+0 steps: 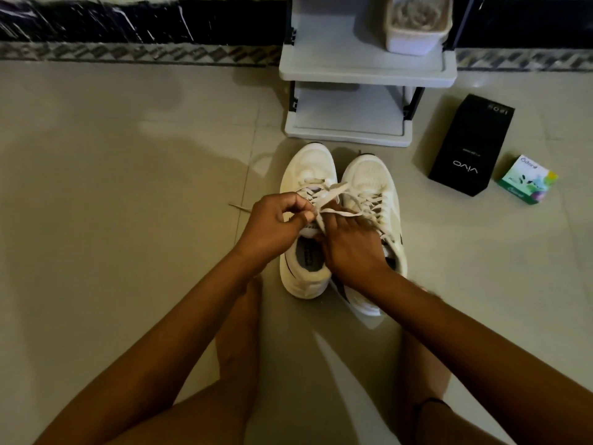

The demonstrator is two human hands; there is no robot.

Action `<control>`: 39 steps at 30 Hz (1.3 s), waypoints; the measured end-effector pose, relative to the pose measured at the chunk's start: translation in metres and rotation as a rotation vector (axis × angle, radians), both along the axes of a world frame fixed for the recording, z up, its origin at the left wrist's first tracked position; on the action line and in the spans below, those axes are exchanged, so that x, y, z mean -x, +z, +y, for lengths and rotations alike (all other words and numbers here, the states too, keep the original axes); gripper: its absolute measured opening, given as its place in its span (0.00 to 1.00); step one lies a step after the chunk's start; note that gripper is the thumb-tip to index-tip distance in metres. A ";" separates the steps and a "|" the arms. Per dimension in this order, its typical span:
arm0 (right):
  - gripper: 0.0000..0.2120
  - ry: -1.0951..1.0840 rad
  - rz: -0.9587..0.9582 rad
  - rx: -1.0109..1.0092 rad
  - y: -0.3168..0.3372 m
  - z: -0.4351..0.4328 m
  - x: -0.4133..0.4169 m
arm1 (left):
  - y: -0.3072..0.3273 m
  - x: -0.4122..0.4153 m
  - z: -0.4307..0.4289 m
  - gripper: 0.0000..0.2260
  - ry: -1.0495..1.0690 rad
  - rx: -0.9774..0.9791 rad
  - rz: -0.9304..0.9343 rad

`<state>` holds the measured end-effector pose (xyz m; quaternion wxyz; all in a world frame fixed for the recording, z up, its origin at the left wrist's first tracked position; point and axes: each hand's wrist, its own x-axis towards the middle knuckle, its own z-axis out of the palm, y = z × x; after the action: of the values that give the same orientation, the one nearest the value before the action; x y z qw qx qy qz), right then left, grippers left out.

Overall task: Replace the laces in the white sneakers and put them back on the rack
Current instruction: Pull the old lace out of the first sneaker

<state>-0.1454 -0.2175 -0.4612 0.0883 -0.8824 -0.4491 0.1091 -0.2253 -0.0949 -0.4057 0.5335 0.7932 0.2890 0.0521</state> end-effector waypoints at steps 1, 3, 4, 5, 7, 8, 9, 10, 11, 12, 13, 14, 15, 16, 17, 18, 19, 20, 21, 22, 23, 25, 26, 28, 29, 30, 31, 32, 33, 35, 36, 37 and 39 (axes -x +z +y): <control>0.23 -0.004 -0.006 -0.007 0.001 0.000 -0.001 | 0.002 0.000 -0.001 0.09 -0.002 0.020 -0.001; 0.21 -0.016 0.000 -0.035 0.006 0.002 0.001 | 0.014 0.000 -0.008 0.09 -0.036 0.100 -0.030; 0.20 -0.019 0.035 -0.019 0.011 0.004 0.002 | 0.025 -0.001 -0.014 0.08 -0.066 0.170 -0.077; 0.19 -0.012 0.044 0.012 0.011 0.005 0.003 | 0.038 -0.005 -0.020 0.08 -0.101 0.245 -0.142; 0.19 -0.022 -0.004 0.017 0.010 0.006 0.005 | 0.065 -0.016 -0.025 0.07 -0.168 0.298 -0.282; 0.19 -0.020 -0.026 0.004 0.014 0.006 0.006 | 0.074 -0.021 -0.024 0.07 -0.166 0.276 -0.337; 0.21 -0.014 -0.036 -0.001 0.014 0.006 0.005 | 0.079 -0.026 -0.019 0.07 -0.123 0.241 -0.373; 0.24 -0.026 -0.017 0.006 0.011 0.006 0.004 | 0.078 -0.028 -0.010 0.07 -0.055 0.175 -0.375; 0.26 -0.035 -0.015 0.000 0.010 0.005 0.002 | 0.070 -0.030 0.000 0.08 0.003 0.066 -0.333; 0.27 -0.029 -0.002 0.004 0.007 0.004 0.001 | 0.059 -0.028 0.010 0.11 0.033 -0.070 -0.237; 0.27 -0.020 -0.001 -0.011 0.006 0.004 0.001 | 0.048 -0.024 0.018 0.17 0.026 -0.185 -0.119; 0.27 -0.019 0.011 -0.042 0.007 0.004 0.002 | 0.036 -0.018 0.024 0.22 -0.004 -0.244 -0.020; 0.26 -0.025 0.015 -0.076 0.006 0.004 0.001 | 0.025 -0.013 0.028 0.25 -0.046 -0.254 0.056; 0.26 -0.016 0.019 -0.075 0.006 0.004 0.001 | 0.016 -0.010 0.029 0.26 -0.089 -0.246 0.110; 0.26 -0.016 0.036 -0.071 0.008 0.004 -0.001 | 0.008 -0.007 0.029 0.24 -0.130 -0.235 0.152; 0.25 -0.027 0.051 -0.092 0.010 0.004 -0.002 | 0.000 -0.005 0.029 0.23 -0.165 -0.236 0.185; 0.24 -0.046 0.070 -0.125 0.012 0.004 -0.004 | -0.005 -0.004 0.028 0.22 -0.193 -0.249 0.211; 0.23 -0.071 0.097 -0.172 0.015 0.005 -0.006 | -0.010 -0.005 0.027 0.22 -0.215 -0.267 0.230; 0.21 -0.095 0.139 -0.219 0.019 0.006 -0.007 | -0.013 -0.005 0.027 0.22 -0.233 -0.273 0.240; 0.20 -0.107 0.177 -0.255 0.023 0.007 -0.007 | -0.015 -0.006 0.026 0.22 -0.240 -0.260 0.242; 0.19 -0.101 0.191 -0.260 0.027 0.008 -0.007 | -0.016 -0.006 0.027 0.23 -0.234 -0.234 0.238; 0.19 -0.045 0.142 -0.203 0.032 0.012 -0.008 | -0.018 -0.006 0.026 0.22 -0.216 -0.196 0.237; 0.20 -0.004 0.100 -0.158 0.034 0.014 -0.008 | -0.018 -0.005 0.026 0.22 -0.216 -0.194 0.238; 0.21 0.093 -0.007 -0.014 0.039 0.020 -0.008 | -0.020 -0.004 0.026 0.21 -0.231 -0.212 0.234; 0.21 0.124 -0.058 0.053 0.040 0.024 -0.010 | -0.020 -0.003 0.025 0.20 -0.237 -0.229 0.230; 0.20 0.142 -0.099 0.101 0.038 0.027 -0.012 | -0.020 -0.002 0.024 0.19 -0.236 -0.236 0.225; 0.19 0.163 -0.124 0.114 0.039 0.029 -0.012 | -0.021 -0.001 0.024 0.18 -0.231 -0.234 0.217; 0.19 0.202 -0.188 0.115 0.039 0.030 -0.013 | -0.023 0.000 0.023 0.18 -0.227 -0.227 0.210; 0.19 0.234 -0.240 0.116 0.038 0.031 -0.015 | -0.025 0.001 0.023 0.18 -0.225 -0.224 0.210; 0.20 0.260 -0.292 0.097 0.040 0.034 -0.016 | -0.029 0.002 0.024 0.18 -0.224 -0.222 0.230; 0.20 0.239 -0.285 0.073 0.042 0.035 -0.017 | -0.031 0.002 0.025 0.19 -0.218 -0.218 0.241; 0.19 0.193 -0.221 0.059 0.044 0.036 -0.017 | -0.033 0.002 0.025 0.21 -0.208 -0.212 0.245; 0.16 0.037 -0.041 -0.018 0.044 0.041 -0.020 | -0.035 0.003 0.023 0.24 -0.189 -0.219 0.253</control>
<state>-0.1258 -0.1767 -0.4172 0.0852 -0.8752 -0.4679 0.0886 -0.2284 -0.0719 -0.4402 0.4057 0.8705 0.2704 -0.0673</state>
